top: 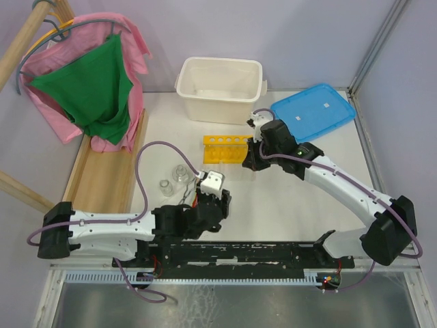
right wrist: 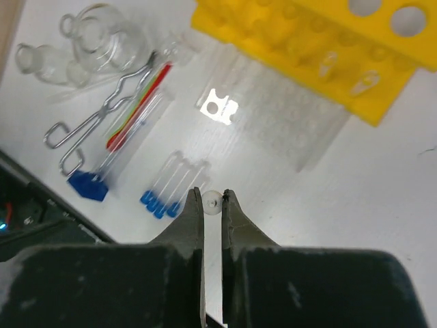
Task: Organize the chemistry lab equipment
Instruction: Pick up the test tube at the center of the board.
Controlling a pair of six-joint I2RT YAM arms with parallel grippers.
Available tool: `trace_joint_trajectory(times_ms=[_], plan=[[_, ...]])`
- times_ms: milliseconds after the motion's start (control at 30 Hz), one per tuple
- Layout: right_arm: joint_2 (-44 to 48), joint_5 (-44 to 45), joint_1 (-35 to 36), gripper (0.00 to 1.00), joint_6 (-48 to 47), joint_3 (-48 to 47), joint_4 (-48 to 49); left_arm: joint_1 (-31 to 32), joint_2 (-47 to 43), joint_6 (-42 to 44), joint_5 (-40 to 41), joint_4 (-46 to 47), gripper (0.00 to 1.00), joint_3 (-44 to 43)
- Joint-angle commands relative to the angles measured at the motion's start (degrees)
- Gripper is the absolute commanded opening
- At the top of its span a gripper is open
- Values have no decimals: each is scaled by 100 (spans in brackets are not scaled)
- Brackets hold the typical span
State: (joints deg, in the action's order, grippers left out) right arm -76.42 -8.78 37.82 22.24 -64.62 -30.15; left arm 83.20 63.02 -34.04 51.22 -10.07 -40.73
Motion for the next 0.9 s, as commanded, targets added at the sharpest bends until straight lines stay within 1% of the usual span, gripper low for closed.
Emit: trace_joint_trajectory(times_ms=[0, 67, 200, 367, 600, 867], plan=[[-297, 1208, 13, 1, -419, -401, 747, -1125, -304, -782, -977, -271, 55, 191], [-497, 1364, 12, 1, -560, -469, 1042, -1689, -350, -772, -1635, -208, 52, 299], [-853, 1583, 14, 1, -807, -644, 1416, -2234, -174, -683, -2034, -302, 51, 210], [-1444, 1788, 8, 2, -1017, -1066, 1441, -2484, 269, -534, -2305, -385, 51, -63], [-1937, 1883, 7, 2, -1144, -1379, 1559, -2789, 316, -281, -2528, -222, 51, -164], [-2182, 2039, 12, 1, -1200, -1583, 1561, -2895, 412, -147, -2633, -230, 50, -219]])
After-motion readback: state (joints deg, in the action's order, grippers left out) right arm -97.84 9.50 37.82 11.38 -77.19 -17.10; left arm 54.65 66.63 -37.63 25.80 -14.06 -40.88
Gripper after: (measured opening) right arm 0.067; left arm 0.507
